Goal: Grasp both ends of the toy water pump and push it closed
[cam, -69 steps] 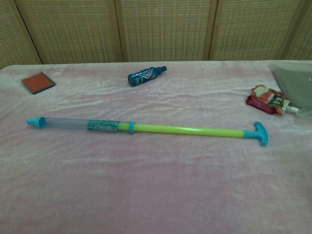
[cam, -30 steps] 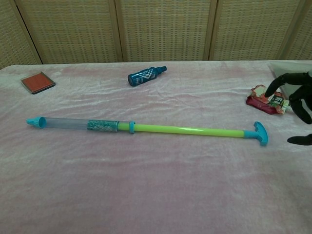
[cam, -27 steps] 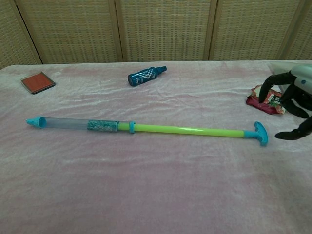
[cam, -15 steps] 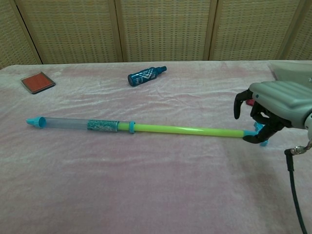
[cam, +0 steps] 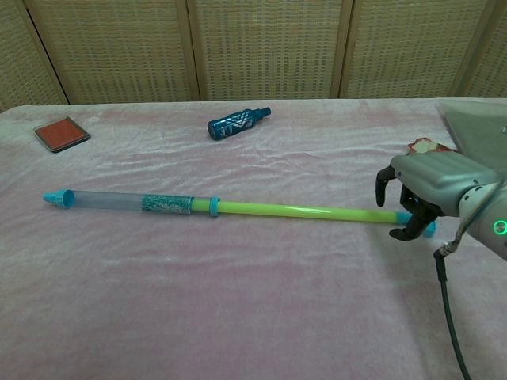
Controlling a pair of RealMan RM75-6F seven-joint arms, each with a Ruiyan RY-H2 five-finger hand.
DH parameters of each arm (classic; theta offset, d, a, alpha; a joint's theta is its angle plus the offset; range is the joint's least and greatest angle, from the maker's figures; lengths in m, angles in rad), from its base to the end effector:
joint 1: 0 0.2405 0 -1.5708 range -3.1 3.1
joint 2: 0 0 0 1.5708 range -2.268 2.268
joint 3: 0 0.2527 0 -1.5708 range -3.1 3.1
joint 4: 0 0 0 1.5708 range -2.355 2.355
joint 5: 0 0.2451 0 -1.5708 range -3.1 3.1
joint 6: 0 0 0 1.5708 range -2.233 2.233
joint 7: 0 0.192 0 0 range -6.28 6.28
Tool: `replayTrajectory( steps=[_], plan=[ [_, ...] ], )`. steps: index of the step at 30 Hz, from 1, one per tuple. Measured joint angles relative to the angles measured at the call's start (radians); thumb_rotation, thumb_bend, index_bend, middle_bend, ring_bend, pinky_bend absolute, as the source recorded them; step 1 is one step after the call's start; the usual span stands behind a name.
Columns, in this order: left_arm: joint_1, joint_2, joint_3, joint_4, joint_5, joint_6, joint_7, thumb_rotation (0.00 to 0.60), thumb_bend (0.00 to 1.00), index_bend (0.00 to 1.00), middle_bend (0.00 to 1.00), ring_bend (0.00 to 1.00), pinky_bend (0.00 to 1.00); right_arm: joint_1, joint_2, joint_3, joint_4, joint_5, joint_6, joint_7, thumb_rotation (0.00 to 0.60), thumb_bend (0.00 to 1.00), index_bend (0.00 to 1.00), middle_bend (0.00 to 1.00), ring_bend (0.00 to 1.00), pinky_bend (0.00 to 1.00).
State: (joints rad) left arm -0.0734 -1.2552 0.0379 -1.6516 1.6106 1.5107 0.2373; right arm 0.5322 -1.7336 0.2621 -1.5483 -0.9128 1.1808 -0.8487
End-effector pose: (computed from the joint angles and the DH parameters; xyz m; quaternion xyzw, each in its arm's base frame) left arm -0.2806 0.2028 0.0608 -0.6496 -0.3602 -0.3740 0.5553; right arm -0.1654 -0.3498 -0.0841 0.6832 -0.4015 0.2769 0.5434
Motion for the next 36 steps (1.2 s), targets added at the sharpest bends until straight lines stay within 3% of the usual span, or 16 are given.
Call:
replayTrajectory(
  steps=[18, 31, 36],
  plan=[
    [-0.002, -0.012, -0.009, 0.011, -0.016, -0.013, 0.018, 0.6, 0.2, 0.0, 0.0, 0.0, 0.0, 0.066, -0.045, 0.014, 0.134, 0.092, -0.012, -0.003, 0.6, 0.52, 0.5, 1.0, 1.0, 0.89],
    [-0.005, -0.018, -0.011, 0.017, -0.021, -0.022, 0.026, 0.6, 0.2, 0.0, 0.0, 0.0, 0.0, 0.089, -0.072, -0.004, 0.214, 0.155, -0.029, -0.008, 0.6, 0.55, 0.52, 1.0, 1.0, 0.89],
    [-0.005, -0.019, -0.01, 0.018, -0.021, -0.024, 0.027, 0.6, 0.2, 0.0, 0.0, 0.0, 0.0, 0.092, -0.077, -0.011, 0.236, 0.167, -0.031, -0.005, 0.6, 0.56, 0.65, 1.0, 1.0, 0.89]
  ],
)
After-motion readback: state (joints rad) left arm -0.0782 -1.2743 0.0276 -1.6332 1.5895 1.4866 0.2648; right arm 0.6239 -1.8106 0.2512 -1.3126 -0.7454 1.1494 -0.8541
